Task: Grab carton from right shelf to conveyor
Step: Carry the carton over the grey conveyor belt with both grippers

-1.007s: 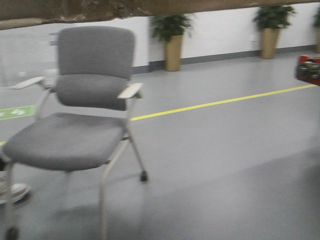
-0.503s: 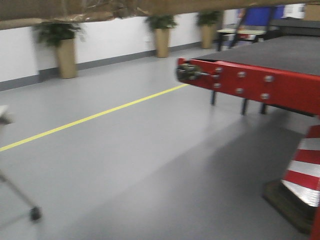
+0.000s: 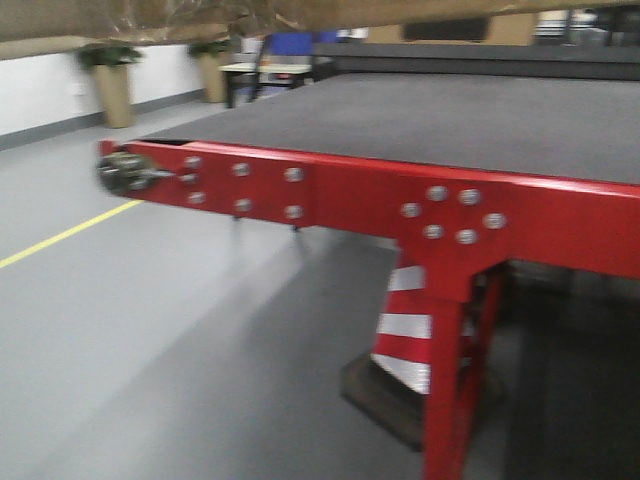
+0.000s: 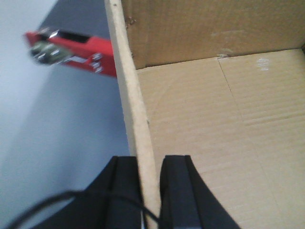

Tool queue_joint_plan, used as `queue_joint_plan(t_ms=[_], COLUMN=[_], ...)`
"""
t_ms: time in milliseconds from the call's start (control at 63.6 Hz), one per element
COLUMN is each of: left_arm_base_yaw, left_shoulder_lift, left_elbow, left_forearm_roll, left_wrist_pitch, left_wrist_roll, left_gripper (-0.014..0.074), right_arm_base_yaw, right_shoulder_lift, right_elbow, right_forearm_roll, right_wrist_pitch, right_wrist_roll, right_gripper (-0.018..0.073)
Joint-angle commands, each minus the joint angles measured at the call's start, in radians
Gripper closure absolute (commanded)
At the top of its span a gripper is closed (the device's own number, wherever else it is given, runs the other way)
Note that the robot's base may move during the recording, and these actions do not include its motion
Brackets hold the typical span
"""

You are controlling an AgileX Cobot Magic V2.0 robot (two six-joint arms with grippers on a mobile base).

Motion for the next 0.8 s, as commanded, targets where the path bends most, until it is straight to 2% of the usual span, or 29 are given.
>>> queue_joint_plan(t_ms=[0,787], left_arm_base_yaw=[-0.008,-0.008], left_shoulder_lift=[-0.012,-0.012], left_elbow=[-0.006,-0.006], left_forearm_roll=[-0.005,-0.006], left_wrist_pitch=[-0.026,-0.026], left_wrist_roll=[0.006,0.006], left_gripper=[0.0605,0.0605], right_arm_base_yaw=[-0.003,-0.003], right_shoulder_lift=[-0.015,-0.015], right_elbow=[-0.006,-0.006], right_forearm_roll=[-0.01,-0.01], right_wrist_pitch=[-0.052,-0.052], right_wrist_roll=[-0.02,-0.02], right_gripper=[0.0627,0.0627])
